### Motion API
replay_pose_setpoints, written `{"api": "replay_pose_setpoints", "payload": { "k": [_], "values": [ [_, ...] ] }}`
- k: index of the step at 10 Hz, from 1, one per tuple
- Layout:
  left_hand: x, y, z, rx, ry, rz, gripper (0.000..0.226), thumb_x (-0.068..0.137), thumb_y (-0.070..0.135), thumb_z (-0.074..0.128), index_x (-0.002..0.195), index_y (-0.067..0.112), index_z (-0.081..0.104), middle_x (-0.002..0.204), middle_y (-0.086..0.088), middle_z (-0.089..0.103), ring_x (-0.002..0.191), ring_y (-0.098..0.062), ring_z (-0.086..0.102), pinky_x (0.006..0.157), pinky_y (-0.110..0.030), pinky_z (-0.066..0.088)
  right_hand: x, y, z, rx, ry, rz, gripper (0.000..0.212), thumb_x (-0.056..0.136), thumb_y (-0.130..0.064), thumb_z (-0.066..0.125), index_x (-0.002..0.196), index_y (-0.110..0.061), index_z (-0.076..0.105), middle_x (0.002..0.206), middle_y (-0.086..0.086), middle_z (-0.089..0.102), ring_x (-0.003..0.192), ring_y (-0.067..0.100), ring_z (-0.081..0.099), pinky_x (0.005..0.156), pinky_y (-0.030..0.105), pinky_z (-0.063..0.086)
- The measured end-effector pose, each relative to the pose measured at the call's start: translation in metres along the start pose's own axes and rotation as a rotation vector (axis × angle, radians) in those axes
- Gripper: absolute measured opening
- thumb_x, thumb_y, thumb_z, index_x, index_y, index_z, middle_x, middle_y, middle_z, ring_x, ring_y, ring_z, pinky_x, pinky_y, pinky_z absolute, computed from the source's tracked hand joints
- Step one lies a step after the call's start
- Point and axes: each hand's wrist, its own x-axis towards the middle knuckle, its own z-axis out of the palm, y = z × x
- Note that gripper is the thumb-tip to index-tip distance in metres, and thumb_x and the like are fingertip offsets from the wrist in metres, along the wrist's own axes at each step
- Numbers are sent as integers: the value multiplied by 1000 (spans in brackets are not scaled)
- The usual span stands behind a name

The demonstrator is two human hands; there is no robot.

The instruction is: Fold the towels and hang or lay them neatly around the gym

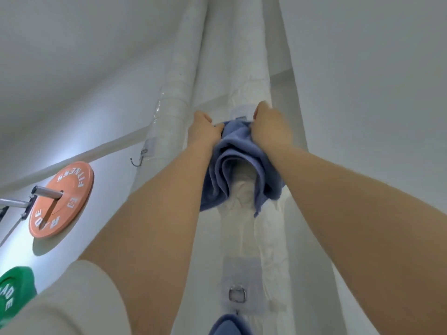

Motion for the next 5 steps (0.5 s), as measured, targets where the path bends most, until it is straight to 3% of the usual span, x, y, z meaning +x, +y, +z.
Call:
{"api": "replay_pose_setpoints", "payload": {
  "k": [1,2,3,4,5],
  "values": [
    [-2,2,9,-11,-113,-152,22,94,13,43,74,4,43,93,-22,53,86,-32,50,78,-32,39,-16,-2,6,-209,-49,-88,27,96,-8,30,120,-8,43,122,18,43,68,28,44,66,37,35],
    [-18,-5,-1,-44,-198,-137,23,91,11,42,69,13,47,88,-15,56,82,-29,56,68,-31,49,-33,-2,8,-216,-19,-134,27,95,-12,31,118,-8,46,122,16,43,84,32,48,74,41,41],
    [-55,-21,-14,-72,-243,-116,12,86,8,48,87,10,61,96,-18,61,90,-26,54,84,-40,51,-75,5,11,-372,14,-196,27,94,-17,40,119,-10,47,131,12,40,115,33,40,88,38,36],
    [-105,-27,-42,-4,-227,-29,23,89,5,41,68,10,49,76,-12,55,76,-27,48,66,-34,41,-124,6,-3,-354,-84,-149,31,90,-18,46,119,-11,49,141,11,35,124,33,36,98,40,31],
    [-156,-19,-83,60,-347,65,18,89,10,42,96,9,59,106,-14,61,86,-33,56,78,-41,47,-163,-4,-29,-289,-226,-84,34,88,-19,50,122,-12,50,146,10,30,129,33,33,104,42,28]
  ]
}}
